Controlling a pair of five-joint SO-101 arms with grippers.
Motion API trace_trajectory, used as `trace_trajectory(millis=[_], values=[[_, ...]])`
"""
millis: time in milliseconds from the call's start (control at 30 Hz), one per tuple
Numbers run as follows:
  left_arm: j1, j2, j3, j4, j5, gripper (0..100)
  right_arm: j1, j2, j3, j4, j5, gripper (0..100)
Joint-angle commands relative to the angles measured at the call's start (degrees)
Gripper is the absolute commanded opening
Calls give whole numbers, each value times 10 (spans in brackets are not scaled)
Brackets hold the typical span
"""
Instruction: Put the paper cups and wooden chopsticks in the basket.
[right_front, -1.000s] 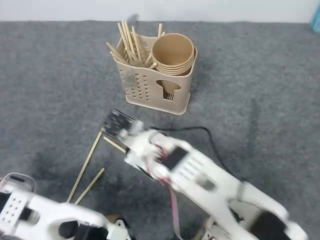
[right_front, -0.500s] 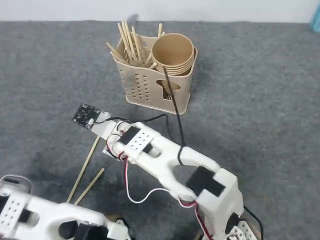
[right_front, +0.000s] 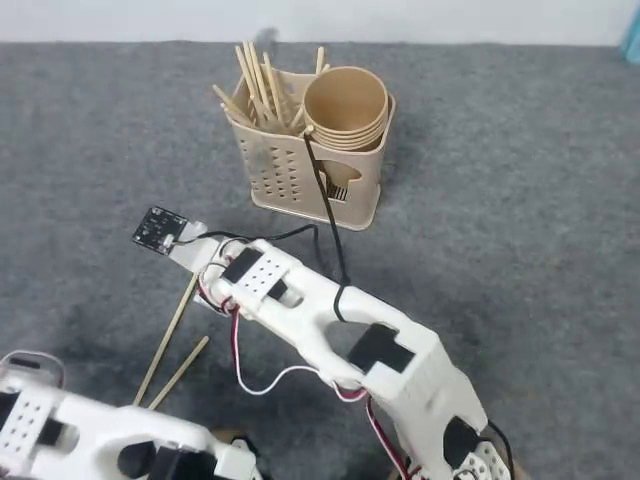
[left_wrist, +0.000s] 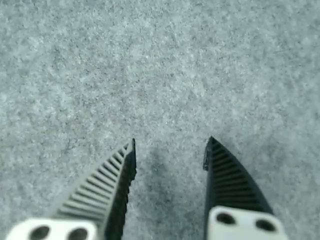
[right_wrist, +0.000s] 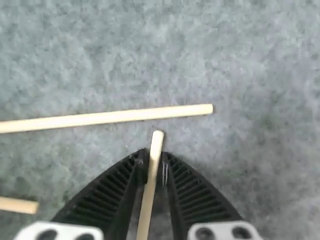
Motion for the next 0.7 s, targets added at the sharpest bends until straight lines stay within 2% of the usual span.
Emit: trace_trajectory(millis=[0,100,267,667], values=[[-4,-10,-2,-16,4,213,6,0,-52,52,-13,6],[-4,-10,-1,-16,4,213,10,-22,-65,104,-53,7],[3,-10,-1,-16,4,213,20,-115,-68,196,-63,8],[21,-10,18,-34,3,212,80,-460,-68,443,-59,8]])
